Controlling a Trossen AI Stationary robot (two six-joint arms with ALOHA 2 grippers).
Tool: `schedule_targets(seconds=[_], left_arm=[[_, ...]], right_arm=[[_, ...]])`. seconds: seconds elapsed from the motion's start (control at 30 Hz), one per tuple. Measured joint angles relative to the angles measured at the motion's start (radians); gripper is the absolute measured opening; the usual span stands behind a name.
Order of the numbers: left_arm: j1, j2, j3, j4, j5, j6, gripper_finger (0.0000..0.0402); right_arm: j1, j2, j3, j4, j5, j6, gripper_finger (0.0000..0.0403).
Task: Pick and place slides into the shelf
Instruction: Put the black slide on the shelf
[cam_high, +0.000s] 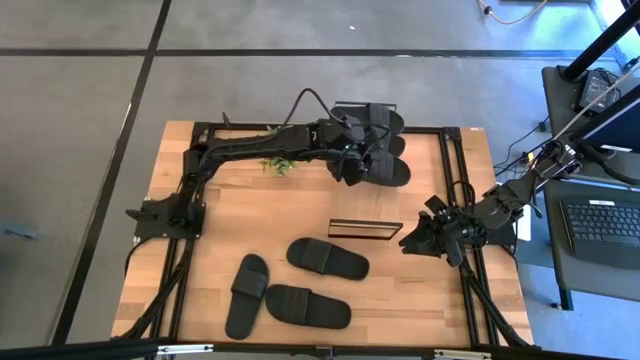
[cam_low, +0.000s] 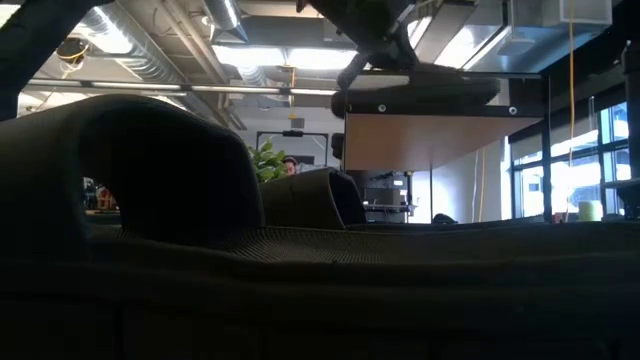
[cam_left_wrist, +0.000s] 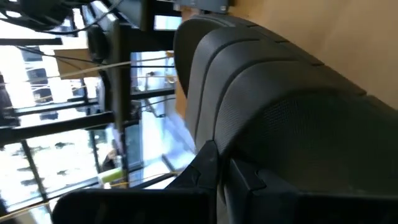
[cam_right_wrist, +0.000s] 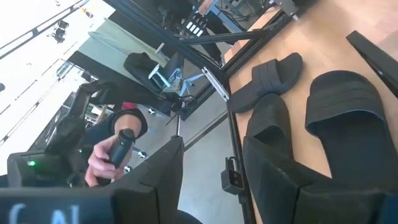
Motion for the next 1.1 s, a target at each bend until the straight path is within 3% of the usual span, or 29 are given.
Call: schedule_targets(seconds=[1.1], left_arm=[[0.038,0.058,0.000,-0.044,-0.013,-0.101,0.0012]], right_arm=[[0.000,0.001,0.000,-0.034,0.022,-0.004,0.0167]])
